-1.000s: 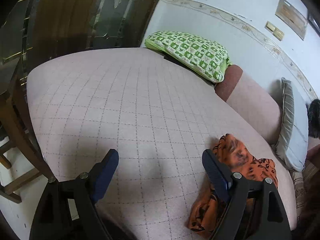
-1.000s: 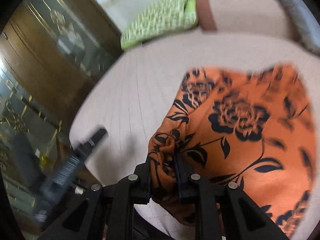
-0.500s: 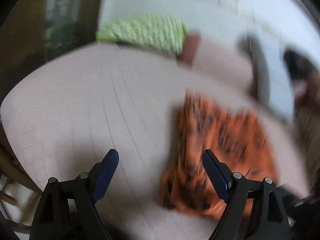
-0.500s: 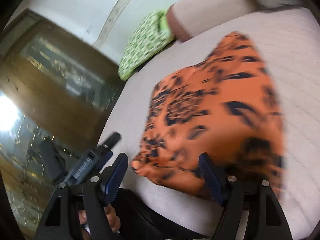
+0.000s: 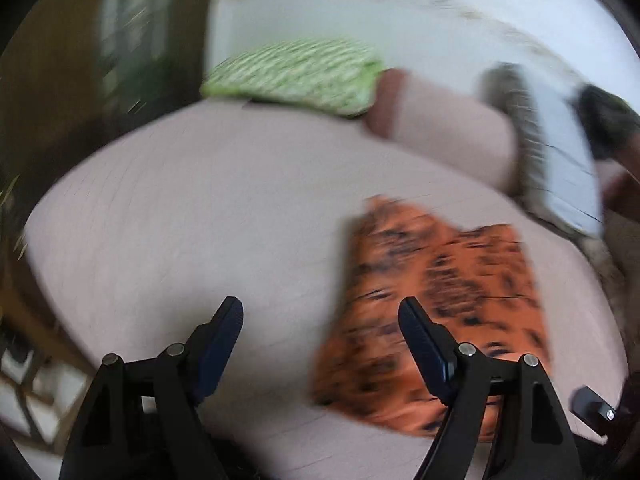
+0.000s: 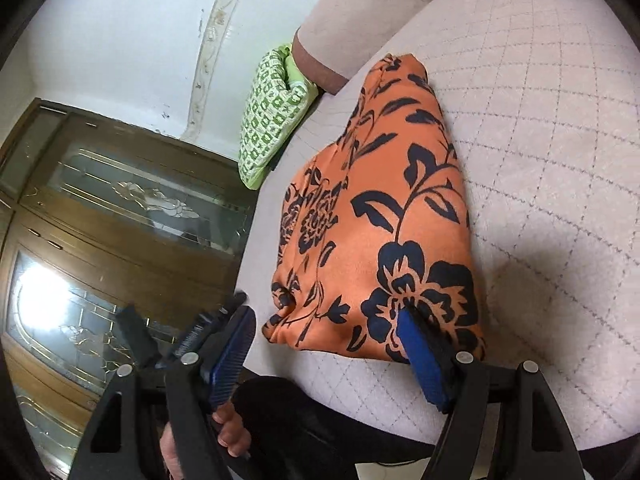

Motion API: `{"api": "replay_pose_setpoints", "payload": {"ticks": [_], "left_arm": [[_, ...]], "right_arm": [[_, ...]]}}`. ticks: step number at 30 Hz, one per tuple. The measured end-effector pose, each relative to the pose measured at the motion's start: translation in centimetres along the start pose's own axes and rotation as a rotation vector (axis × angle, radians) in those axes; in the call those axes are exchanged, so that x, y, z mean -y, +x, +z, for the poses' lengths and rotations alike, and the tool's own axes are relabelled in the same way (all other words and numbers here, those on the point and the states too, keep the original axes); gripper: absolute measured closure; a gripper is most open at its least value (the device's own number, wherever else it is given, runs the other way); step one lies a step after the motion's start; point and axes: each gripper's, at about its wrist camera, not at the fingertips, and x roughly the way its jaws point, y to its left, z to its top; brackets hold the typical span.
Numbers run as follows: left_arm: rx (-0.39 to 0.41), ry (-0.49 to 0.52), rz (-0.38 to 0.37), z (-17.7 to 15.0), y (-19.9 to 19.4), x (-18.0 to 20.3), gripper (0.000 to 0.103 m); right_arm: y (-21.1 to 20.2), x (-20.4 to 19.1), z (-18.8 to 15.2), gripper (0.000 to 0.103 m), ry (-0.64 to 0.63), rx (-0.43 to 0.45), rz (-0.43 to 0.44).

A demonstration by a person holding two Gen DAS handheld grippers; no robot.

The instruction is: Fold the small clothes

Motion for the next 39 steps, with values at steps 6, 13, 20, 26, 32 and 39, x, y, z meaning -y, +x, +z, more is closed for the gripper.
{"api": "replay_pose_setpoints", "payload": {"ticks": [6,13,20,26,32,39], "left_arm": [[-0.082,0.165,-0.086,-0.2,5.1,4.9,0.022],[-0.257,0.005,-0.113,-1.3,10.4,1.9,0.013],[-0.237,0.038,-0.096,-1.4,10.5,1.9,0.011],[-0.235,0.034,-0.097,-1.8,10.2,1.9,0.011],[-0.229,0.041,-0.099,-1.7,10.5,2.0,0.011],[-0.214,0.051,-0.082,-1.8,10.5,2.2,0.008]], "right_arm": [[-2.2,0.6,3.0,0.024,0.026,0.083,-0.04],[3.2,4.5,4.3,0.066,0.125,-0.091,-0.12],[2.3,5.9,4.5,0.066,0.181,-0.117,-0.138],[0.6,3.2,8.3,0.029,0.074,-0.004,-0.162],[5.4,5.5,11.3,0.068,0.13,-0.131,-0.188],[4.8,6.4,11.2,0.055,0.152,-0.107,-0.217]]}}
